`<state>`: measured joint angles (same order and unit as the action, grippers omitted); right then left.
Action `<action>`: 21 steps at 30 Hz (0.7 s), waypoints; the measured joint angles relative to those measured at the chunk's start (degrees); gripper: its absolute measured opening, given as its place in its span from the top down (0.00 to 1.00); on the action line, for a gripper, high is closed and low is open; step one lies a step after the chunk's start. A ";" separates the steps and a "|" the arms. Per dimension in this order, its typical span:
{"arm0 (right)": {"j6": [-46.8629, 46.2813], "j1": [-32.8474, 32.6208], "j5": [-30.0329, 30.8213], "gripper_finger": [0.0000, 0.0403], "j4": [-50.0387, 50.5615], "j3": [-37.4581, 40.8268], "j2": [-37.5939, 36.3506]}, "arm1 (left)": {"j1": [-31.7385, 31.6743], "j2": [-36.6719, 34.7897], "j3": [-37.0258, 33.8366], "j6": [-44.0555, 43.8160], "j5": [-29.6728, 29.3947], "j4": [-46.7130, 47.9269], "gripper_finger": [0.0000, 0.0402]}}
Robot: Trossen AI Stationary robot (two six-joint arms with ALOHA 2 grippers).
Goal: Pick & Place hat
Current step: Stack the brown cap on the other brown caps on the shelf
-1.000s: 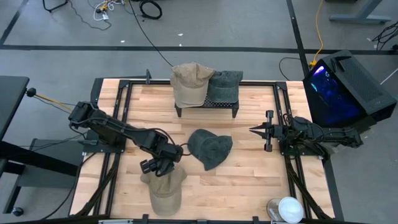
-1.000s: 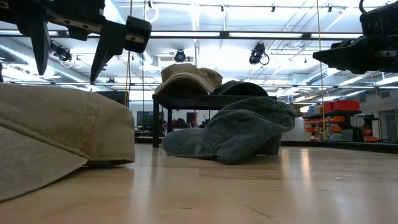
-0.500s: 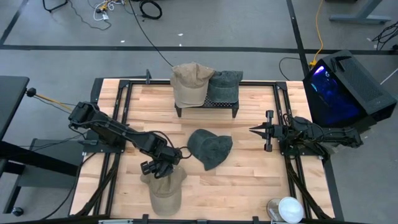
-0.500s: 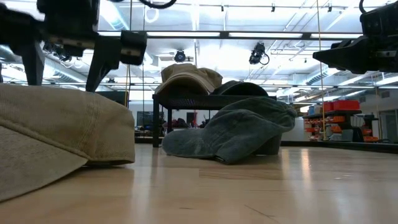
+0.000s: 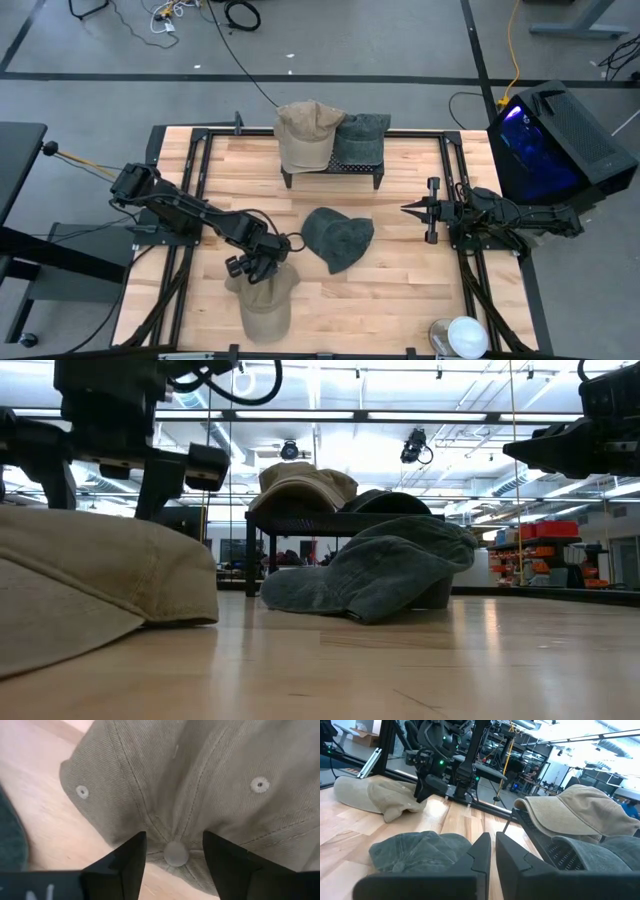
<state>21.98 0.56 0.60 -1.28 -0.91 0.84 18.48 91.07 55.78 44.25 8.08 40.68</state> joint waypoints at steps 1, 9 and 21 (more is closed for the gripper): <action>0.00 0.00 0.00 0.93 0.00 0.02 0.00 | 0.00 0.02 -0.06 0.00 -0.23 0.16 0.51; 0.02 0.00 0.00 0.93 0.00 0.00 0.00 | -0.07 0.02 -0.06 1.36 -0.55 -0.73 0.63; 0.01 -0.02 0.00 0.93 0.00 0.00 0.00 | -0.81 0.02 -0.06 2.88 -1.56 -0.60 0.82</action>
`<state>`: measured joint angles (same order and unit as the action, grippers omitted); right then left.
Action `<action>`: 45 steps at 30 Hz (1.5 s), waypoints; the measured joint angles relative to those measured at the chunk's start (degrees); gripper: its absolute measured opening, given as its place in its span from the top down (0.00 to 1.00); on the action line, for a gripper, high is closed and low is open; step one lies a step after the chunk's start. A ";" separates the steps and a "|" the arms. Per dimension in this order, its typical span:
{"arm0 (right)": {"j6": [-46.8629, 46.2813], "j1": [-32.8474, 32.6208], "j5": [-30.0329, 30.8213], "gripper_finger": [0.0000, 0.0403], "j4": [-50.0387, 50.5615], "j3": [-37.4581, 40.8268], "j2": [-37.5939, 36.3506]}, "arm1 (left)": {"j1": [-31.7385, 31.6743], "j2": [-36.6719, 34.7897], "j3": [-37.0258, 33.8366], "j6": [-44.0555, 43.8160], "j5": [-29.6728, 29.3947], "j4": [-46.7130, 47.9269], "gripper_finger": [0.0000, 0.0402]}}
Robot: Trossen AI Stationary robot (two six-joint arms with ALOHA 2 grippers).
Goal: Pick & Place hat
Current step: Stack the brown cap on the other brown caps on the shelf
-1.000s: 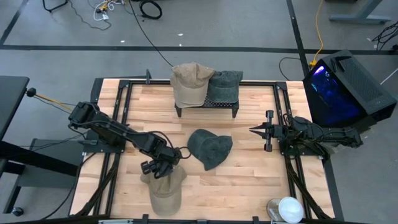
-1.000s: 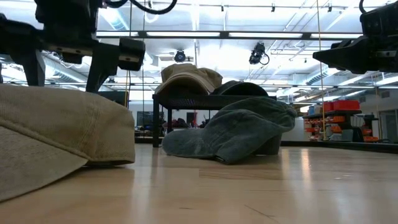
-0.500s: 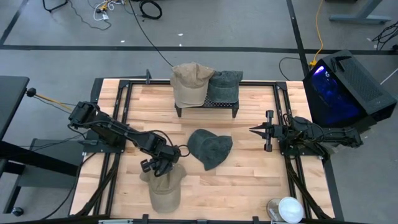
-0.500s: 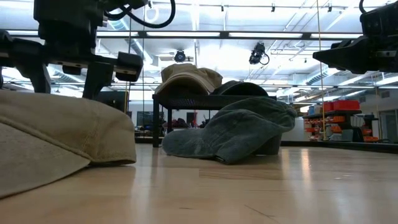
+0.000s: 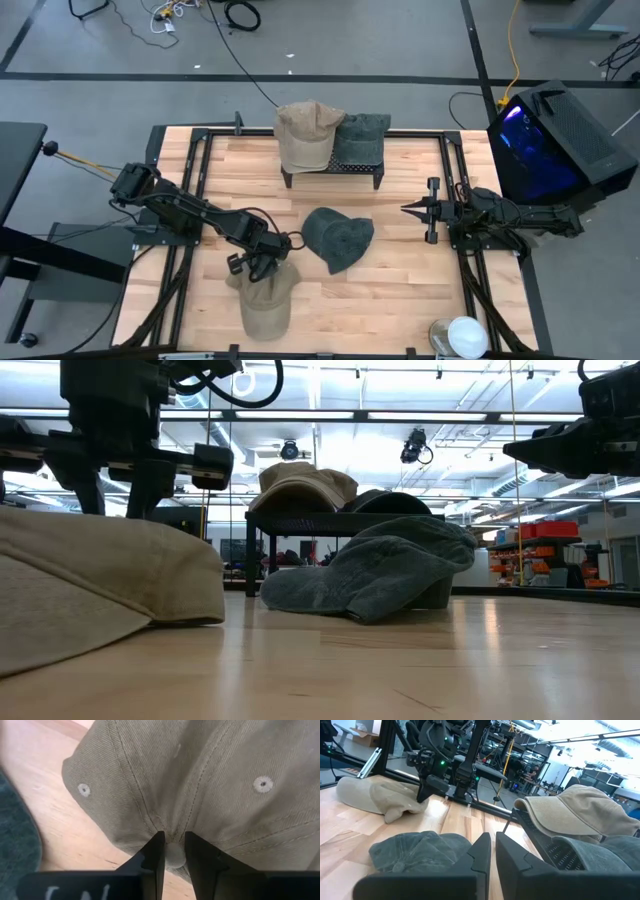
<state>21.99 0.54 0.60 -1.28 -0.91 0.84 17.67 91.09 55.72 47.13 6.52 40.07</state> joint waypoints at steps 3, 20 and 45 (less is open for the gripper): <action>-0.01 0.02 0.00 0.93 0.00 0.00 0.00 | 0.00 0.00 0.00 -0.01 -0.37 0.00 0.81; -0.01 0.00 0.00 0.93 0.00 0.00 -0.02 | -3.02 -4.08 0.35 -14.70 4.63 0.43 0.55; 0.00 0.01 0.00 0.93 -0.04 0.00 0.00 | -13.41 -0.43 0.10 -25.66 20.45 3.42 0.54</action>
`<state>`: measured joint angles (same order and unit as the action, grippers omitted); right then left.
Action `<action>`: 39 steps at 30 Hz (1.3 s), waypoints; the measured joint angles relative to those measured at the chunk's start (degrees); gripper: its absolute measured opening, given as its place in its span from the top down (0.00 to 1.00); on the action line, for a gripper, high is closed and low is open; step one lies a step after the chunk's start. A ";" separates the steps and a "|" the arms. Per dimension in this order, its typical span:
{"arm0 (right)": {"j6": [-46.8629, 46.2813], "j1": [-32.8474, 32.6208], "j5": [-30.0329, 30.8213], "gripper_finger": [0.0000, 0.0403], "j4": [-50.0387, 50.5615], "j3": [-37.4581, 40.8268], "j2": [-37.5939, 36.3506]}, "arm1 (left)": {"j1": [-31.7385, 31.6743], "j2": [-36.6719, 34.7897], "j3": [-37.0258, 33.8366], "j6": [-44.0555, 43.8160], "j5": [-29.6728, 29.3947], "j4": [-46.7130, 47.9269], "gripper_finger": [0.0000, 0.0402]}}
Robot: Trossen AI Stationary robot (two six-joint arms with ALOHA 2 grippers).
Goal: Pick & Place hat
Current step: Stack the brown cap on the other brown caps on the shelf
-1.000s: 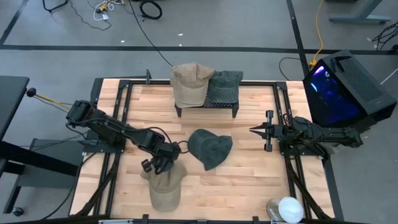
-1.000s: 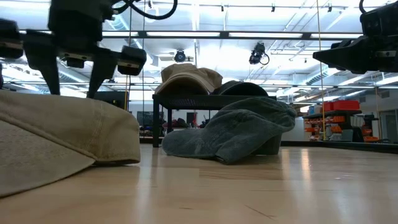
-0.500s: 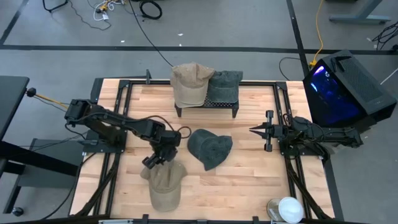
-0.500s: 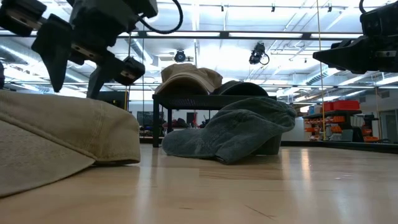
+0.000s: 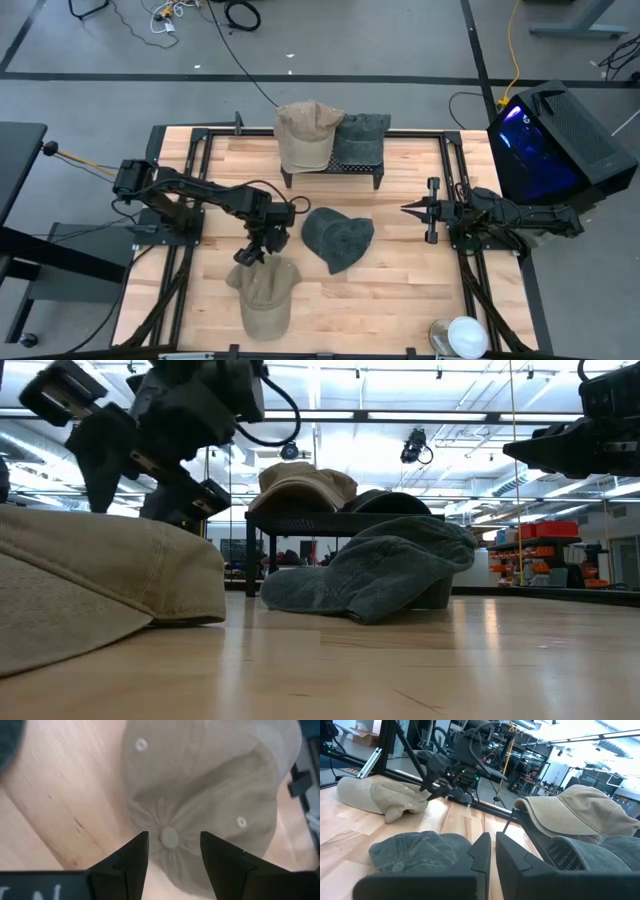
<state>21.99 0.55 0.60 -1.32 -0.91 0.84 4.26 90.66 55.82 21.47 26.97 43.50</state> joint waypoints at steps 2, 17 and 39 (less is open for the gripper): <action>0.00 -0.01 0.00 0.93 0.02 0.00 0.00 | -0.30 0.59 -0.01 -0.29 -0.13 0.04 0.54; -0.01 0.01 0.00 0.93 0.02 0.00 0.00 | -0.30 4.38 -0.01 -3.28 1.44 -0.31 0.54; -0.01 0.01 0.00 0.93 0.04 0.00 0.00 | -0.17 4.41 -0.01 -2.21 1.60 -0.13 0.91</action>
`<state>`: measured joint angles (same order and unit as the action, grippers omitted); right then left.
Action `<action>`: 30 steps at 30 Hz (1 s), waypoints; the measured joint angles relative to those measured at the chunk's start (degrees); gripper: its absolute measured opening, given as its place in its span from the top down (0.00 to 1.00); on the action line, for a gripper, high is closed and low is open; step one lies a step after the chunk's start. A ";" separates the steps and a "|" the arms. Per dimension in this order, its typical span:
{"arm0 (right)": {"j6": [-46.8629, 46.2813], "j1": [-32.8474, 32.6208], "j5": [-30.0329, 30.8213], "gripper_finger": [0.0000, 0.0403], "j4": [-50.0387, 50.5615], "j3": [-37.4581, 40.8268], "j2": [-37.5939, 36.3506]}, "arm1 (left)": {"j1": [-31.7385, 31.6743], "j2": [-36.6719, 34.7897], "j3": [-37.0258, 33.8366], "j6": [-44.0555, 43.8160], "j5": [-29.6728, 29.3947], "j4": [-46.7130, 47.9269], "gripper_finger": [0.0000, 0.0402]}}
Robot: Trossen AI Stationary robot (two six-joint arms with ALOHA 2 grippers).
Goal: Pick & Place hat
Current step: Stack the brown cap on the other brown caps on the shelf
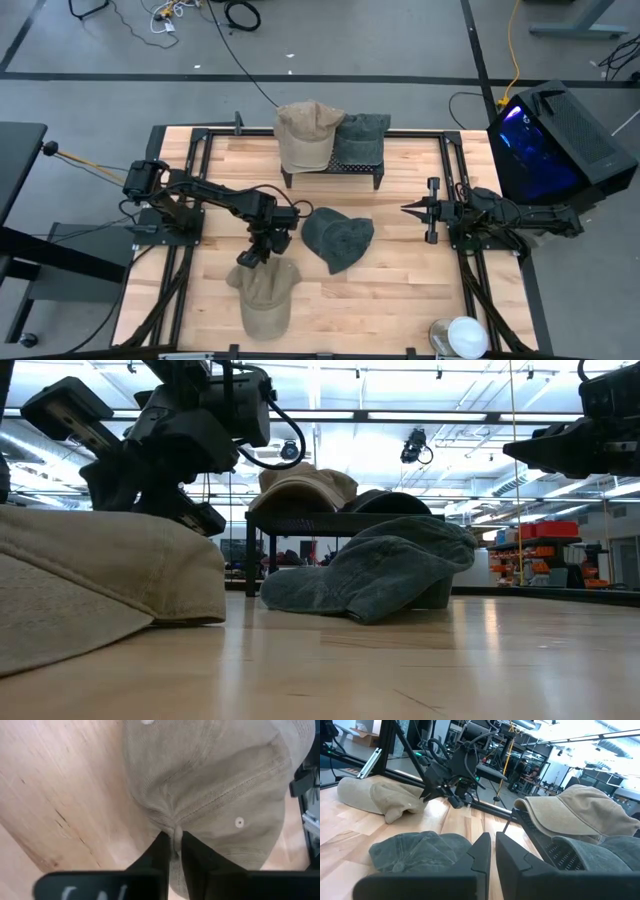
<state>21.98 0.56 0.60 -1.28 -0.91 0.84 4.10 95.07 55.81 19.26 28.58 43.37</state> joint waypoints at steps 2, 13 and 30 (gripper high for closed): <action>0.01 -0.01 0.00 0.93 0.00 0.00 0.00 | 0.00 -0.02 0.00 1.06 0.00 -0.01 0.93; 0.02 0.00 0.00 0.93 0.00 0.00 0.00 | 0.00 -0.67 1.75 0.42 -0.01 3.55 0.93; 0.02 0.00 0.00 0.93 0.02 0.00 -0.02 | -0.01 -4.92 17.06 -3.68 -0.52 20.10 0.93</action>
<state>22.00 0.55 0.60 -1.26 -0.91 0.82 4.08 90.15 72.88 15.59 28.06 63.47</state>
